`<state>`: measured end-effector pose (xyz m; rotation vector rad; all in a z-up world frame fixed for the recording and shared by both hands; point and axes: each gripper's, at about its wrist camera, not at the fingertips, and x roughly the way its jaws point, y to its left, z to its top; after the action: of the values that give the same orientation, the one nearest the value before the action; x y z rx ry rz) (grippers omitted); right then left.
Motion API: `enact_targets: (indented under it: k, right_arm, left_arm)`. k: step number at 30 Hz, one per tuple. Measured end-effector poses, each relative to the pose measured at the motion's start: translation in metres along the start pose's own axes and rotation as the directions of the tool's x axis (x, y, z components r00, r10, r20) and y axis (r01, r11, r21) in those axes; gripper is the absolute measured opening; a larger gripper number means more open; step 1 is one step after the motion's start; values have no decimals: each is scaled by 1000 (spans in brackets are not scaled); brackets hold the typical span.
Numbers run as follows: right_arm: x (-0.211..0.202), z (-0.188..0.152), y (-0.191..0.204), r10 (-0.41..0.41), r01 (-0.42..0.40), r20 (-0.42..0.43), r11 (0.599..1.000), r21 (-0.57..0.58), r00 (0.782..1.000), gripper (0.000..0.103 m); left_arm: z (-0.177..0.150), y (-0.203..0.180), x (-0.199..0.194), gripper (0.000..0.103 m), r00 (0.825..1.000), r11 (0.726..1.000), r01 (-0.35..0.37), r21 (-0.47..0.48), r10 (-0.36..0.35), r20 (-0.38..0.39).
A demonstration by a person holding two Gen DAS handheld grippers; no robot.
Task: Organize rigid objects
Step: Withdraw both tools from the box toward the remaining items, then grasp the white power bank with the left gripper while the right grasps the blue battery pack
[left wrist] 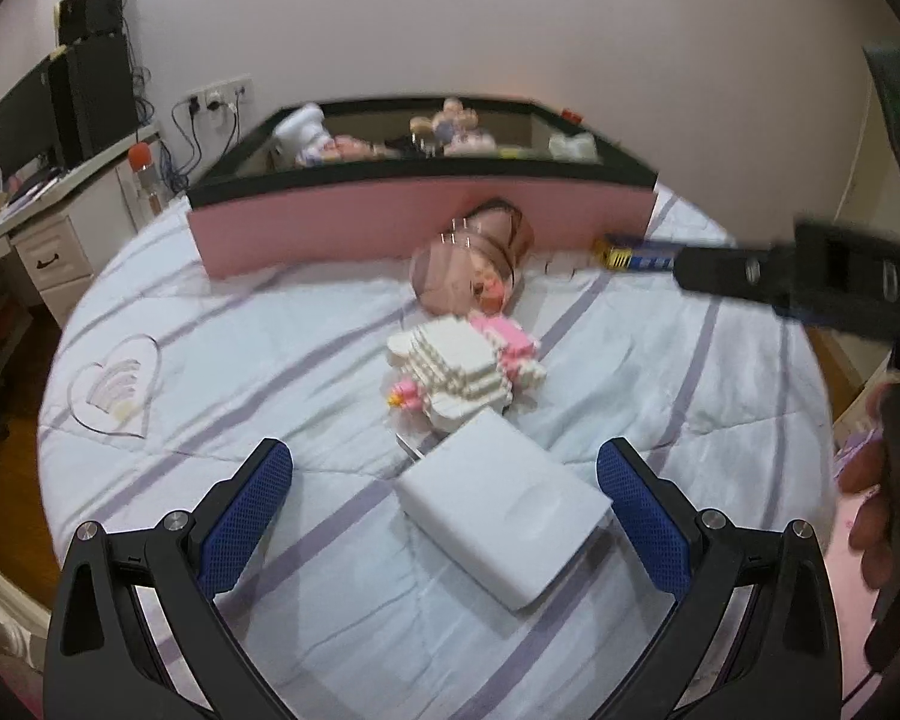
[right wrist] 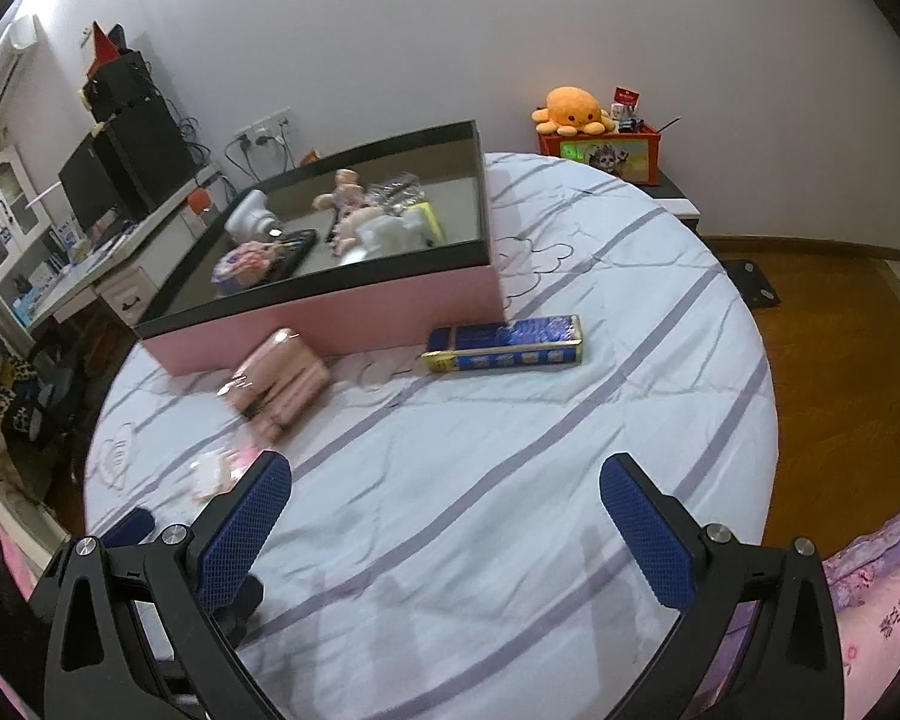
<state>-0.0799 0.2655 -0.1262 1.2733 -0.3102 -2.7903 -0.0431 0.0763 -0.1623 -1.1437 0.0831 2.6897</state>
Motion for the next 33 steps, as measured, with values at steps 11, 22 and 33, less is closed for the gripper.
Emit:
enact_targets:
  k: [11,22,33]
  right_arm:
    - [57,35,-19,-73,73,-62,997,-7,995,103]
    - [75,41,-7,-138,132,-58,986,-98,989,85]
    - [56,34,0,-97,94,-38,992,-87,995,84]
  left_arm:
    - [1,-1,3,71,999,1000,20,-1,-20,31]
    - [6,7,0,71,998,999,52,-11,-52,31]
    - [11,24,-24,71,996,998,58,-31,-56,67]
